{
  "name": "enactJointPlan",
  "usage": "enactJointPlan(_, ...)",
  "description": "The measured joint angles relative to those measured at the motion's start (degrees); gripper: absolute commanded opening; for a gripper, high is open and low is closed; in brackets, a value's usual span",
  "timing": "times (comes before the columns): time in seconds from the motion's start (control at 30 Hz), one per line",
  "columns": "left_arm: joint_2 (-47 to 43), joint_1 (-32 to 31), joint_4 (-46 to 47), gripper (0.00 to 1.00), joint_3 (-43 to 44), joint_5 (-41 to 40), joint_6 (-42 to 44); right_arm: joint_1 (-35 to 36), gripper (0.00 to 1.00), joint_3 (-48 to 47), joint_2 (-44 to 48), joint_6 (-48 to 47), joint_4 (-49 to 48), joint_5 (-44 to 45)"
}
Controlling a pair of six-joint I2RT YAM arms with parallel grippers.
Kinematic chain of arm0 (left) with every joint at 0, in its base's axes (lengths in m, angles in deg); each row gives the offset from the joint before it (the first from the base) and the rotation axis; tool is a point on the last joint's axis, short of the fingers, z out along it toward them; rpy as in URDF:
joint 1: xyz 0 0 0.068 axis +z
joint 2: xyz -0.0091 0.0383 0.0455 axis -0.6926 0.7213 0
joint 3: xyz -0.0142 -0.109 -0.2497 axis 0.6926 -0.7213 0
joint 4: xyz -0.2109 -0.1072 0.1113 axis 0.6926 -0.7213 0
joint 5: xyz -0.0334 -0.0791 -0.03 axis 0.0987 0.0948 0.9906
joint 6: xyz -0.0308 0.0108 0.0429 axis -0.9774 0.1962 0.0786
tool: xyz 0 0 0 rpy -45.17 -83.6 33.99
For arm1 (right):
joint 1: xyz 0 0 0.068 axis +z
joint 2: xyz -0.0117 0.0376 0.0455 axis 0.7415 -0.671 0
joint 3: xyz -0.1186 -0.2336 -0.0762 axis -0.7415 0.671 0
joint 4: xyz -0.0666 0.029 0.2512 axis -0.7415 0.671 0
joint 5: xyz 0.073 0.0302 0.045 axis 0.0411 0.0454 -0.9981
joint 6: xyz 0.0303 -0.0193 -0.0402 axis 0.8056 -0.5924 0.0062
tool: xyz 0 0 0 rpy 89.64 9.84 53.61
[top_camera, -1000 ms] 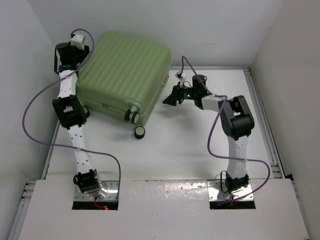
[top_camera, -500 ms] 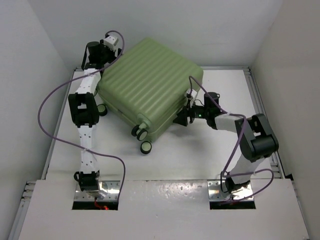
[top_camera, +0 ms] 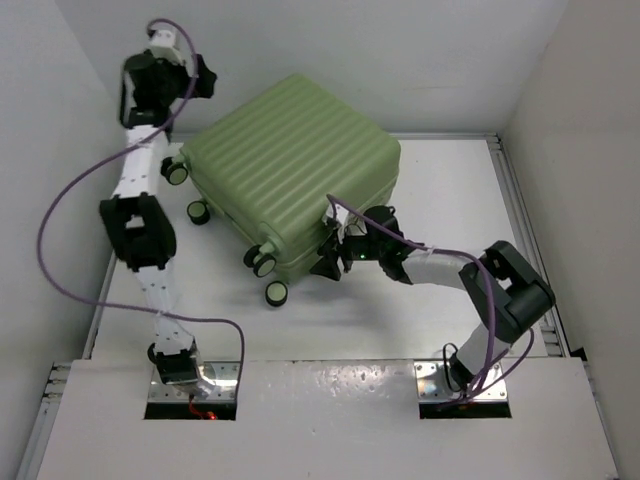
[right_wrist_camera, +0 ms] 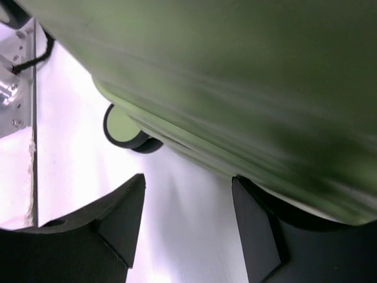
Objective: Pack the luggage
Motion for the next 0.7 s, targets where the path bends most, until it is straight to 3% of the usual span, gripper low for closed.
enactJointPlan(0.17,-28.50,9.62,-9.44,1.00,-17.29,12.09,7.17,3.67,0.63,-6.29,-6.91,0.09,-2.14,0.42)
enactJointPlan(0.27,-41.31,15.43,-21.86,0.98,-20.48,20.44,16.44,6.86,0.64,-14.53,-13.86,1.01,-2.58,2.10)
enactJointPlan(0.47,-47.15,16.81,-55.52,0.96,-20.74,28.39,41.99,9.88,0.68,-28.13,-23.65,5.35,-5.55,9.75)
enactJointPlan(0.57,-48.24,16.33,-64.37,0.97,-30.64,26.45,51.15,8.79,0.69,-27.78,-21.77,8.11,-8.48,13.09)
enactJointPlan(0.7,-45.53,13.64,-72.17,0.91,-38.03,22.75,59.34,7.85,0.69,-19.19,-12.15,11.26,-10.34,17.55)
